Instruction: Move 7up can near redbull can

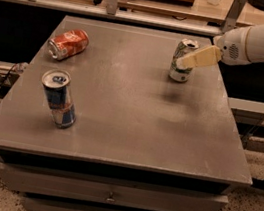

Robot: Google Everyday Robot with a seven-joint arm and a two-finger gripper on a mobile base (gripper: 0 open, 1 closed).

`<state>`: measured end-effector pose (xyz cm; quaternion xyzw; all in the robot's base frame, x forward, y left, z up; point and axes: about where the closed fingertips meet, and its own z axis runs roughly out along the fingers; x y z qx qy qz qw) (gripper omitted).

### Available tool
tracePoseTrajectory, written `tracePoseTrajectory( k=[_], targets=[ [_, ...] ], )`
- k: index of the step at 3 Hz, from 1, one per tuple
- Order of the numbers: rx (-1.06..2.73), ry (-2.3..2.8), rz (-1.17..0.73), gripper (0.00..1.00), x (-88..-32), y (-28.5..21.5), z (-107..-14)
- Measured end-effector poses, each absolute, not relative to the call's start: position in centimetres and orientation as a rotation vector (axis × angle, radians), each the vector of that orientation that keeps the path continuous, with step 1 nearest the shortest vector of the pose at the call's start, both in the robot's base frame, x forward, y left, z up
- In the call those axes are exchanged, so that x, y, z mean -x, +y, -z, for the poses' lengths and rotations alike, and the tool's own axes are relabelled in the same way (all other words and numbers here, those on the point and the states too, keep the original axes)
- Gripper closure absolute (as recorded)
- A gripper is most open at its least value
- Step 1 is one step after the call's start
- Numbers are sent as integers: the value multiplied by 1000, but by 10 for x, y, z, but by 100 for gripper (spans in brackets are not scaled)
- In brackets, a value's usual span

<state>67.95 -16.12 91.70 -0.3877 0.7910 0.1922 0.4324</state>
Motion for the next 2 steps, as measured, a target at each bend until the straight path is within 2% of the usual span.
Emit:
tracePoseTrajectory(
  k=[1, 2],
  targets=[
    [936, 1975, -518, 0, -681, -150, -904],
    [929, 1969, -556, 16, -682, -131, -896]
  ],
)
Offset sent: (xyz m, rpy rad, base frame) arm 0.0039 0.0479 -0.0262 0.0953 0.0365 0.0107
